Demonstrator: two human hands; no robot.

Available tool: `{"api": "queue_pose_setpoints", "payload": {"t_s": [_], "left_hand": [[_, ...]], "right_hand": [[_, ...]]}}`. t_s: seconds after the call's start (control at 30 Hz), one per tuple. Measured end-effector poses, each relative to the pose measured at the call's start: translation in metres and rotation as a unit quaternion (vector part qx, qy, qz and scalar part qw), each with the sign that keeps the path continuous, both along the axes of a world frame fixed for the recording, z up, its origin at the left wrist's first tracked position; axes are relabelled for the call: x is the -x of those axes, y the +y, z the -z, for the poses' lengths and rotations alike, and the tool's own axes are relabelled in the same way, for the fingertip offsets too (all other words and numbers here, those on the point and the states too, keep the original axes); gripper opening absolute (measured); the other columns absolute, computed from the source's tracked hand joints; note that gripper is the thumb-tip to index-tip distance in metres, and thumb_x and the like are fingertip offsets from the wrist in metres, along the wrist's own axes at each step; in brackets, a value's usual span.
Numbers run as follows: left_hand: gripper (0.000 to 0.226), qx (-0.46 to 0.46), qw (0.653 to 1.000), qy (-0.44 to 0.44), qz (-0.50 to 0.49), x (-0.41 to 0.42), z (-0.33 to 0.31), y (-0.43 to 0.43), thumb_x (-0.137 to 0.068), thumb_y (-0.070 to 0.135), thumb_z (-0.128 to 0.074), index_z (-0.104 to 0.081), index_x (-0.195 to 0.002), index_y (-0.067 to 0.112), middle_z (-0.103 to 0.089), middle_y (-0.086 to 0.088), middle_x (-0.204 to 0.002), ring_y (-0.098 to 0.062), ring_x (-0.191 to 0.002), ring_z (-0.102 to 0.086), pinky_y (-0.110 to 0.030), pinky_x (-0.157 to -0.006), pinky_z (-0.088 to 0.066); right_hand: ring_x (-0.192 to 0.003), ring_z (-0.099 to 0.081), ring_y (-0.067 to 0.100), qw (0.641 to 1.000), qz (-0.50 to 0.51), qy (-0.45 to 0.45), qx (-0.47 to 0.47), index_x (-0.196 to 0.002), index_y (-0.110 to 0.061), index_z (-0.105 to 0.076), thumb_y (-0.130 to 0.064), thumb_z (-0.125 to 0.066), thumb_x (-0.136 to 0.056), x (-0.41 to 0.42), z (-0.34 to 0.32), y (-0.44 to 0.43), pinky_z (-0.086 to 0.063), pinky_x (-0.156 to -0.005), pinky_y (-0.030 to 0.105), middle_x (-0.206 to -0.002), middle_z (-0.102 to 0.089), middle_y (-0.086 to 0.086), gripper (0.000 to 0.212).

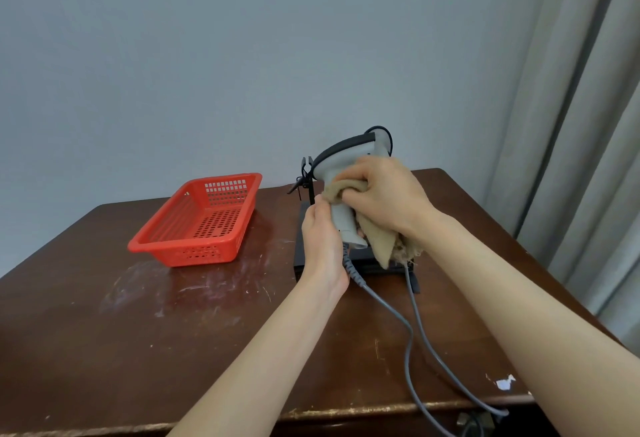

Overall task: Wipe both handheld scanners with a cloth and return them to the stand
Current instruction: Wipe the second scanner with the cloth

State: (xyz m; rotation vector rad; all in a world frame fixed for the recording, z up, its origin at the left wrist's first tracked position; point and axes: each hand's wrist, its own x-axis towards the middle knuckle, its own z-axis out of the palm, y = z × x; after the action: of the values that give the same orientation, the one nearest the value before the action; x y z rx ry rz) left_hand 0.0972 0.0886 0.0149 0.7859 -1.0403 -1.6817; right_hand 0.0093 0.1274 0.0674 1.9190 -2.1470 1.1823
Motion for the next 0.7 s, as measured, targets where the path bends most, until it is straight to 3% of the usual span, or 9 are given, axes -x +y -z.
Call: {"api": "queue_pose_setpoints", "payload": {"t_s": [0.1, 0.3, 0.4, 0.5, 0.63, 0.7], "left_hand": [[0.029, 0.005, 1.000, -0.002, -0.001, 0.003, -0.002, 0.001, -0.101, 0.037, -0.036, -0.058, -0.099, 0.019, -0.062, -0.011, -0.096, -0.025, -0.089, -0.059, -0.041, -0.082, -0.049], [0.029, -0.041, 0.998, 0.041, -0.005, 0.003, 0.000, -0.007, -0.102, 0.032, -0.037, -0.057, -0.087, 0.016, -0.060, -0.002, -0.075, -0.013, -0.067, -0.057, -0.028, -0.062, -0.047], [0.028, -0.034, 0.999, 0.037, -0.002, 0.005, 0.001, -0.003, -0.102, 0.032, -0.037, -0.057, -0.098, 0.014, -0.062, -0.006, -0.082, -0.018, -0.072, -0.059, -0.032, -0.065, -0.050], [0.028, -0.040, 0.998, 0.044, 0.016, 0.005, -0.003, 0.002, -0.103, 0.033, -0.036, -0.054, -0.101, 0.012, -0.060, -0.009, -0.074, -0.018, -0.056, -0.056, -0.026, -0.050, -0.049], [0.030, -0.056, 0.997, 0.044, -0.004, 0.003, -0.002, 0.000, -0.102, 0.033, -0.036, -0.058, -0.095, 0.013, -0.061, -0.006, -0.077, -0.016, -0.062, -0.058, -0.029, -0.056, -0.048], [0.030, -0.062, 0.997, 0.038, -0.008, 0.002, 0.000, 0.001, -0.102, 0.034, -0.037, -0.059, -0.095, 0.015, -0.063, -0.004, -0.079, -0.016, -0.067, -0.060, -0.029, -0.061, -0.050]], "right_hand": [[-0.091, -0.058, 0.019, 0.998, 0.049, -0.004, 0.028, -0.094, -0.033, -0.072, -0.018, -0.054, -0.083, 0.005, -0.002, -0.007, -0.051, -0.077, 0.041, -0.100, -0.064, -0.008, 0.026], [-0.076, -0.057, 0.005, 0.996, -0.071, -0.051, -0.035, -0.081, -0.032, -0.075, -0.014, -0.060, -0.076, 0.000, 0.005, 0.008, -0.051, -0.081, 0.036, -0.074, -0.064, -0.015, 0.024], [-0.085, -0.058, 0.010, 0.999, -0.023, -0.048, -0.004, -0.081, -0.035, -0.073, -0.017, -0.057, -0.078, 0.007, 0.005, -0.001, -0.051, -0.082, 0.039, -0.087, -0.066, -0.011, 0.024], [-0.094, -0.060, 0.016, 0.998, 0.031, -0.043, 0.023, -0.094, -0.034, -0.072, -0.017, -0.056, -0.081, 0.014, 0.002, -0.005, -0.051, -0.083, 0.042, -0.101, -0.066, -0.008, 0.027], [-0.075, -0.064, 0.014, 0.993, -0.075, -0.070, -0.059, -0.086, -0.030, -0.074, -0.011, -0.059, -0.078, 0.006, 0.003, 0.011, -0.052, -0.077, 0.026, -0.072, -0.063, -0.025, 0.026], [-0.070, -0.062, 0.010, 0.994, -0.077, -0.053, -0.062, -0.082, -0.029, -0.075, -0.014, -0.060, -0.077, 0.003, 0.002, 0.012, -0.051, -0.075, 0.027, -0.064, -0.060, -0.023, 0.022]]}}
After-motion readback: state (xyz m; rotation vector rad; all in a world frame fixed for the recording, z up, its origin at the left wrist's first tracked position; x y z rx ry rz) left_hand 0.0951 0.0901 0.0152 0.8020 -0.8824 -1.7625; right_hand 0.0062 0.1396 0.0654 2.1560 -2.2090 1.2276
